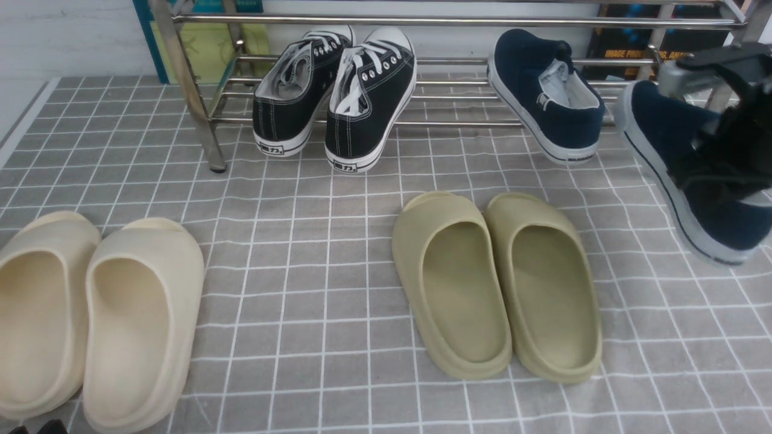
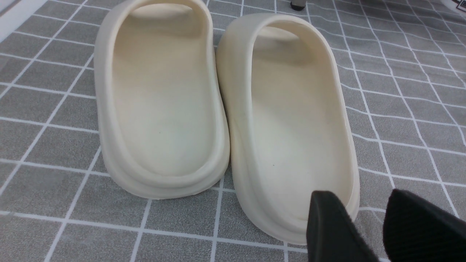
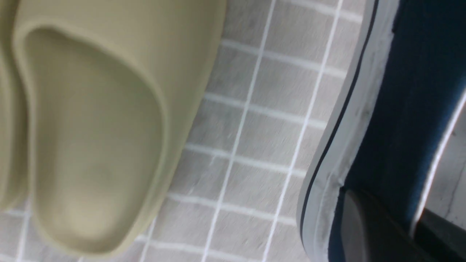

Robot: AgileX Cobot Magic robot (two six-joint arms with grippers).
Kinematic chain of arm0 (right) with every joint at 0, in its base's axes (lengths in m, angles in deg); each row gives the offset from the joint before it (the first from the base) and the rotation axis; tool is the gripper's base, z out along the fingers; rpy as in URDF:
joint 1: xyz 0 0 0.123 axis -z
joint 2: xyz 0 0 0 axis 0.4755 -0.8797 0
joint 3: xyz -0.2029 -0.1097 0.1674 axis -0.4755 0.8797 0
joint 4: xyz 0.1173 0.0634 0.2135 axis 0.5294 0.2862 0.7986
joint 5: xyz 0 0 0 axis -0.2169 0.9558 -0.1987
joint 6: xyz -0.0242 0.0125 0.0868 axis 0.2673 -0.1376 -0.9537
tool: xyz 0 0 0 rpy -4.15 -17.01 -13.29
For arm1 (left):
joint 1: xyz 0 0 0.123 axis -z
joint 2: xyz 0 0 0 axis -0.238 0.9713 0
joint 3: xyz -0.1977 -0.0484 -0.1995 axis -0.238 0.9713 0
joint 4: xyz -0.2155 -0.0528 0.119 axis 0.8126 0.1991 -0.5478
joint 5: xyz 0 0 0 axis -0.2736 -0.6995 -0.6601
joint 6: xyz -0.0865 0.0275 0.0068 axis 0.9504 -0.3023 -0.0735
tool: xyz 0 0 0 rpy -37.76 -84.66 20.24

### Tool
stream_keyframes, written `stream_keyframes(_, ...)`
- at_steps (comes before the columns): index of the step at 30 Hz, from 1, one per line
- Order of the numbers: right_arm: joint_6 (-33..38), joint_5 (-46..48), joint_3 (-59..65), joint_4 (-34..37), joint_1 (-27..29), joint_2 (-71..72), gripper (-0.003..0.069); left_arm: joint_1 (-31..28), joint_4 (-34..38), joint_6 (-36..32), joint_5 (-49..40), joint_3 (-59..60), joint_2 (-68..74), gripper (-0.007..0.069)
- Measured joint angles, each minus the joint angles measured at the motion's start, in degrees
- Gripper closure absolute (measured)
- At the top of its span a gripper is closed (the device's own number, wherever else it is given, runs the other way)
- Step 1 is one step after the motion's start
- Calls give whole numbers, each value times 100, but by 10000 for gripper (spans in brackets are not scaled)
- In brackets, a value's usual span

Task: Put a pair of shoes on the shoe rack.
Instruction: Use the right arm to put a shoe into the shoe rack

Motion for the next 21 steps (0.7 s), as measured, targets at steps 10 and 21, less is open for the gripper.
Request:
stream_keyframes(10, 529, -302, -1659, -347, 0, -1402, 624, 0, 0, 0, 0, 0, 0, 386)
stream_keyframes(21, 629, -519, -2797, -130, -5, -2384, 624, 0, 0, 0, 0, 0, 0, 386)
